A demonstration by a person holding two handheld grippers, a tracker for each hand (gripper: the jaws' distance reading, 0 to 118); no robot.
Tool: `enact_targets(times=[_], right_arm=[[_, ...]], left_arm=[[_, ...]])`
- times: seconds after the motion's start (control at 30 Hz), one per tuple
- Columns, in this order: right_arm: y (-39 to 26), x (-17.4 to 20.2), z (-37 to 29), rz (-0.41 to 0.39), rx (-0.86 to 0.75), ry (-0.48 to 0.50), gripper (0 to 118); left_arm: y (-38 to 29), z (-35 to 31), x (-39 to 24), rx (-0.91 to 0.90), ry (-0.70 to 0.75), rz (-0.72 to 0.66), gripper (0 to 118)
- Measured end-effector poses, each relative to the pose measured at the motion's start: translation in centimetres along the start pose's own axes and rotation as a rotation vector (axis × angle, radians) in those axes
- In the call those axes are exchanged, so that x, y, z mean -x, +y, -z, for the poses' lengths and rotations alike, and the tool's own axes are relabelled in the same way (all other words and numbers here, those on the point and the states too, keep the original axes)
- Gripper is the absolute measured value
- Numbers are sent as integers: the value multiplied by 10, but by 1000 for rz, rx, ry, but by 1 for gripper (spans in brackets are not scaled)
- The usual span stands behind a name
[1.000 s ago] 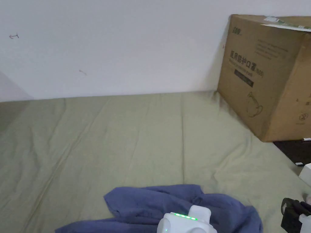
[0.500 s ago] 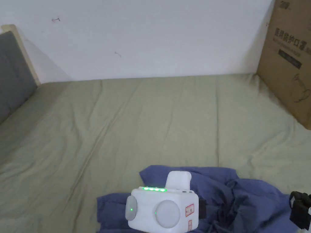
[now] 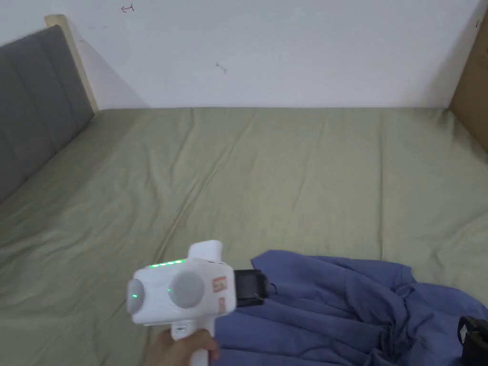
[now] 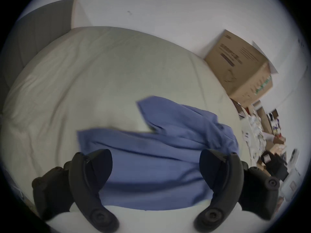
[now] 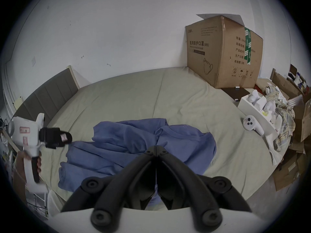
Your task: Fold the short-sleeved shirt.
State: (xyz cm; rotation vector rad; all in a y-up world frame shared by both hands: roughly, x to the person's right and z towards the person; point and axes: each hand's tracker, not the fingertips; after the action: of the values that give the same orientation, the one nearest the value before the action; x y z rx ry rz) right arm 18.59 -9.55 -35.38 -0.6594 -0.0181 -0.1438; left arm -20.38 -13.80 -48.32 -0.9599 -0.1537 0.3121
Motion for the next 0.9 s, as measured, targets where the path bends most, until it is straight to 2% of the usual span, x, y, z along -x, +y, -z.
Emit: enact_targets(times=[0.1,0.27,0.33,0.37,0.43,0.5,0.53,0.57,0.7,0.83,0.87,0.9], right_arm=[[-5,-4,8,-2,25,-19,0],[-10,-10,22,13,68,-33,0],[-11,-11,27,13,85,-39,0],[-11,-11,29,13,88,-38,0],[-12,-12,31,13,96,-39,0],[-13,-12,34,12,107,-37,0],[-13,-12,37,12,113,-41,0],[-13,-12,39,15,118,-43,0],[2,-13,47,9,116,11,0],[54,-8,82,-83,122,152,0],[73,-4,96,-115,130,187,6],[89,2,111,-152,129,188,24]], left_arm=[[24,25,40,95,140,-58,102],[32,65,70,165,170,-101,98],[21,83,70,195,194,-83,79],[16,85,65,177,268,-6,70],[7,77,50,142,278,71,62],[4,71,42,126,283,90,24],[2,73,41,123,304,111,10],[1,76,45,129,310,109,5],[14,63,51,140,262,54,4],[19,28,45,63,193,25,4],[19,15,42,28,161,27,4],[19,3,38,-3,149,24,4]])
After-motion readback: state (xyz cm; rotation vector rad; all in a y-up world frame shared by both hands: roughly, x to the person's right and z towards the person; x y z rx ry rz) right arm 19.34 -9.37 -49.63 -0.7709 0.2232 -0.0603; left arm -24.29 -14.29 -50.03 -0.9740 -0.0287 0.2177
